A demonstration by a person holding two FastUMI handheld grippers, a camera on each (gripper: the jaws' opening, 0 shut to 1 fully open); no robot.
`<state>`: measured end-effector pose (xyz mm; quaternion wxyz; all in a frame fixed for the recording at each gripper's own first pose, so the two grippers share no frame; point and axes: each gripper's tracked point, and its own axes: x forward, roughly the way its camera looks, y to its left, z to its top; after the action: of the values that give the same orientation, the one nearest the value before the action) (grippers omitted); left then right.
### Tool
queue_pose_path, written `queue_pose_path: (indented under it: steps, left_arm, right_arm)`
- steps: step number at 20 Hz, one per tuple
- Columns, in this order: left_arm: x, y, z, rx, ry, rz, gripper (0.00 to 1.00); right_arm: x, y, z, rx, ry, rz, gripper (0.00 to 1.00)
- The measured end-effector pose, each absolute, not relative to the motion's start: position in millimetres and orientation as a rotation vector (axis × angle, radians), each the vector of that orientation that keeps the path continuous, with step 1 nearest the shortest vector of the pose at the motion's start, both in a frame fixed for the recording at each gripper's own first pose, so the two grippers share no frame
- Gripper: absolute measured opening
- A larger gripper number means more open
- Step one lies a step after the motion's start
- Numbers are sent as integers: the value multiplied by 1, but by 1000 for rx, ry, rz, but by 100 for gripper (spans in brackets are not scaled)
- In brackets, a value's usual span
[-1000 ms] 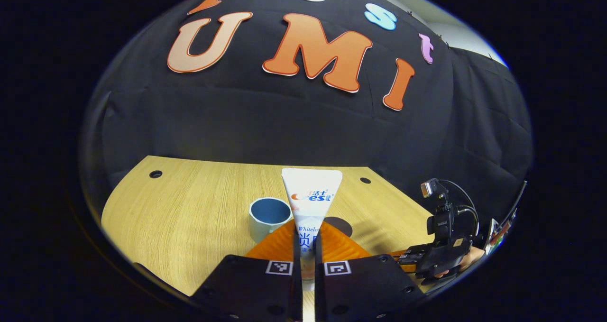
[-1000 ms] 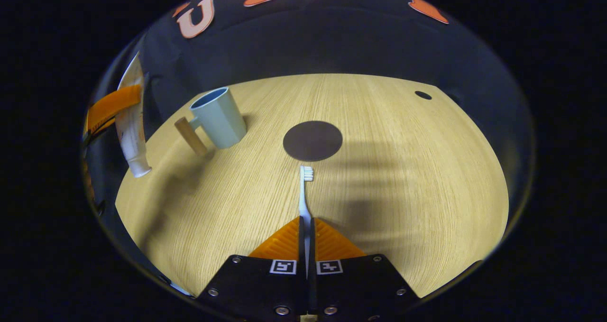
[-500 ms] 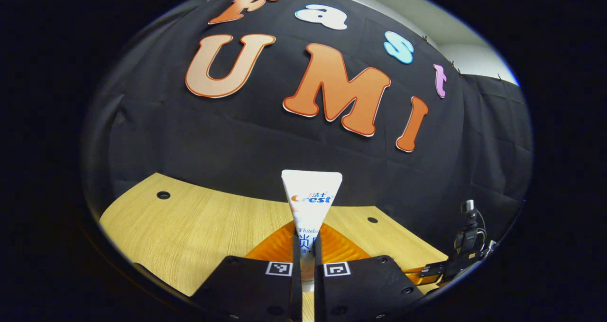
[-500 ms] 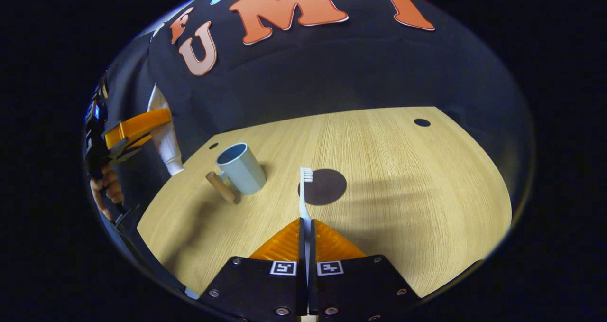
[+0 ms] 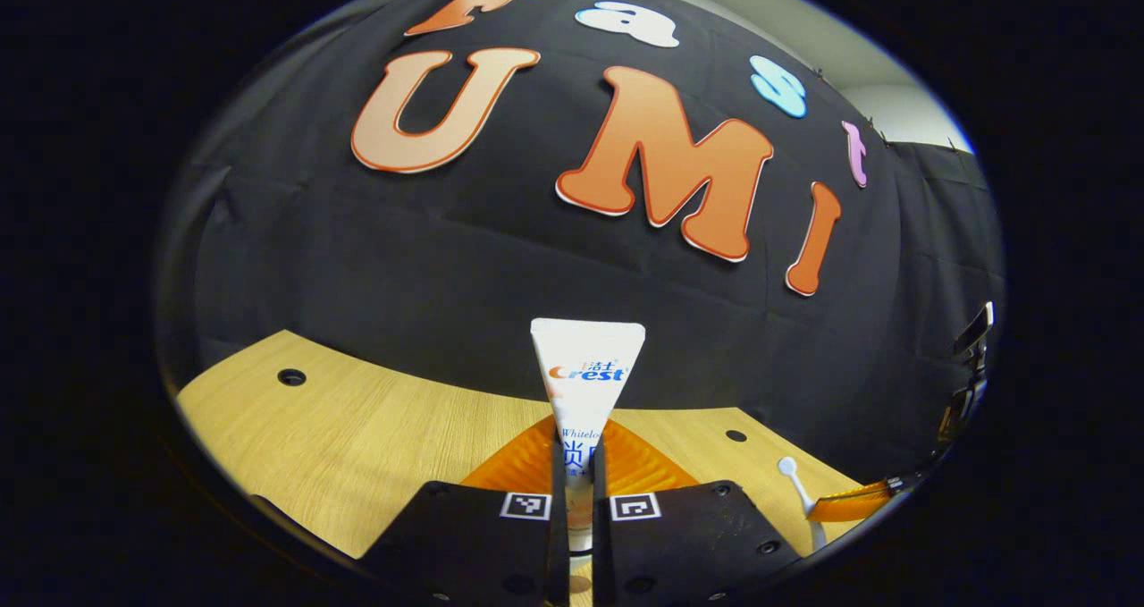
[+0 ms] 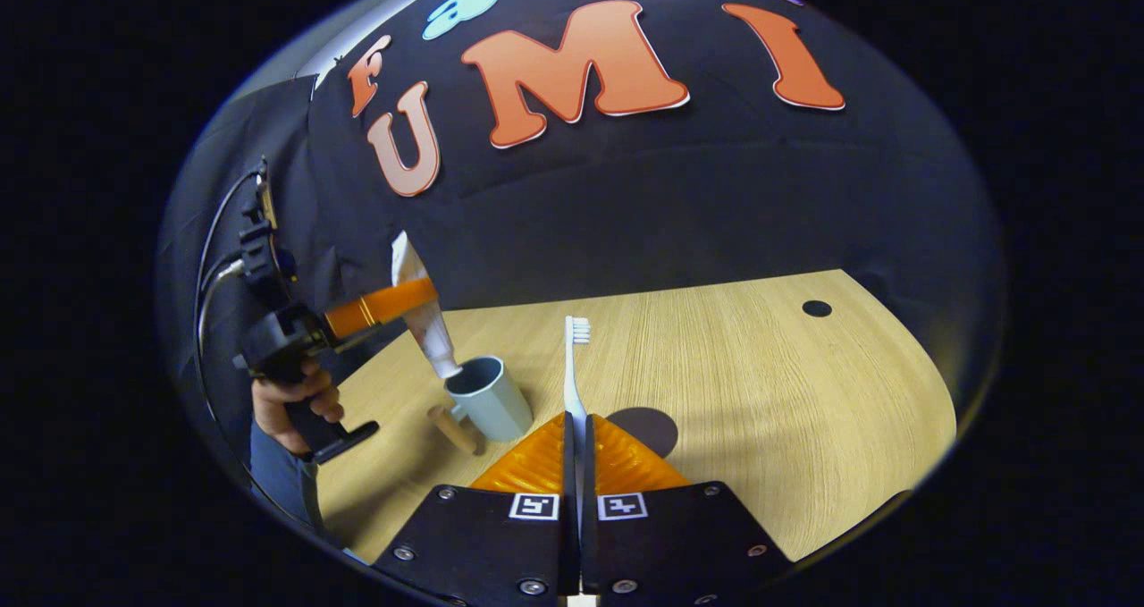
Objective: Put the toothbrush and toothpaste on the desktop into the cup, then pick up the cup and place it on the coaster on the desktop.
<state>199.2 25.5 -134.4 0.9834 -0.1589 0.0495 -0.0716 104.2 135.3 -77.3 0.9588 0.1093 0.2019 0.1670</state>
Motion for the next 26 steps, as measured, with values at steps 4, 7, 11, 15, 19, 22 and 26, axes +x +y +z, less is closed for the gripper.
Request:
queue_pose_path:
  steps: [4, 7, 11, 15, 19, 22, 26]
  left_arm:
    - [215, 27, -167, -353, 135, -130, 10]
    - [215, 30, -187, -370, 161, -117, 10]
    - [212, 31, -203, -383, 175, -114, 10]
    - [202, 26, -209, -377, 178, -132, 15]
    - [183, 22, -204, -360, 161, -186, 53]
    - [155, 31, -184, -319, 91, -192, 91]
    - [121, 47, -174, -318, 36, -164, 97]
  right_arm:
    - [126, 147, -58, 240, 357, 356, 2]
    - [141, 160, -45, 255, 303, 374, 2]
    - [160, 183, -28, 261, 220, 409, 2]
    - [181, 209, -11, 307, 118, 426, 2]
    - [193, 232, -5, 319, 57, 441, 2]
    - [200, 249, 2, 337, 2, 458, 2]
    - [212, 266, 7, 336, -74, 471, 2]
